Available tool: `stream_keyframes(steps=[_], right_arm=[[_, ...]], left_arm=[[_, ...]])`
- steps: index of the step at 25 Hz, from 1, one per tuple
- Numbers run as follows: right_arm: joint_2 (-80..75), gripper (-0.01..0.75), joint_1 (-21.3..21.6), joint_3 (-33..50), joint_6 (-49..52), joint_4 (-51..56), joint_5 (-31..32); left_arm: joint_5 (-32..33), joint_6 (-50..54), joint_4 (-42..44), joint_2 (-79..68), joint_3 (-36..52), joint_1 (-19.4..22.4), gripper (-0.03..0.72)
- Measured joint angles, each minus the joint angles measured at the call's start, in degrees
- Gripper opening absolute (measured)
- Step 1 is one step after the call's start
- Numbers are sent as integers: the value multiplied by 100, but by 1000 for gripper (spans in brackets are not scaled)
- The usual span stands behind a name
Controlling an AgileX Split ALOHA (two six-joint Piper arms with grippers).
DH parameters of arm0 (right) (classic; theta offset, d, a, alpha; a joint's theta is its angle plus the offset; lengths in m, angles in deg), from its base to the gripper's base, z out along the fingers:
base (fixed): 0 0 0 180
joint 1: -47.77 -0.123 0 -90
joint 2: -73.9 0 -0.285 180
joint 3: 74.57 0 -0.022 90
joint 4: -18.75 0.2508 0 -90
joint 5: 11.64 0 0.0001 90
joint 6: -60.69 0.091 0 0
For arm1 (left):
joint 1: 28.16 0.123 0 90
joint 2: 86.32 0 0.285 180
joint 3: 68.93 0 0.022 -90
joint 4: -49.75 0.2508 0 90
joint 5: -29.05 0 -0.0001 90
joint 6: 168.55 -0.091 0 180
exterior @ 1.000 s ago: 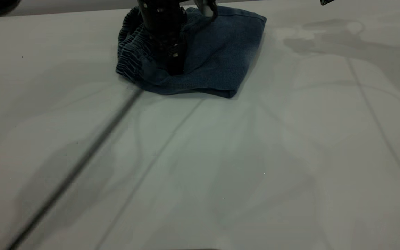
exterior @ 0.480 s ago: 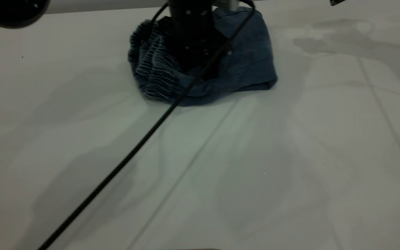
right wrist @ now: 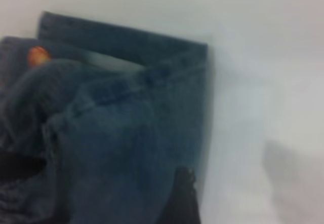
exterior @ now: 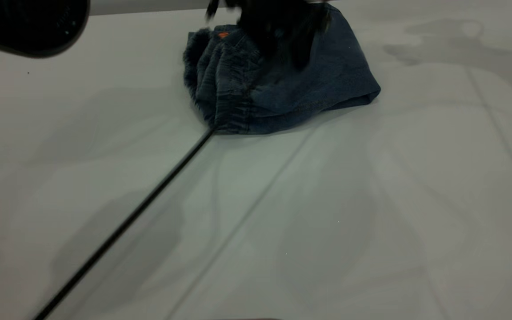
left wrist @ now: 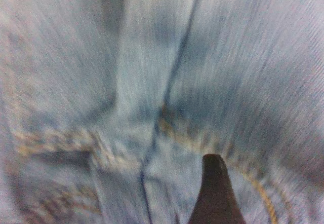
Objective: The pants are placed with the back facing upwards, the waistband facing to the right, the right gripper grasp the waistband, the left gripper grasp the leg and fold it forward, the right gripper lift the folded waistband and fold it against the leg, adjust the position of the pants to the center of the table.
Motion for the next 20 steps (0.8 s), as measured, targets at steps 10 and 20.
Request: stream_keyframes(steps=[10, 20], right_arm=[[1191, 580, 6, -840, 673, -456, 1302], [2891, 580, 6, -969, 1664, -1052, 1963]], left_arm=[[0, 104, 648, 916, -125, 0, 461], [0, 130, 1061, 2446, -132, 0, 461]])
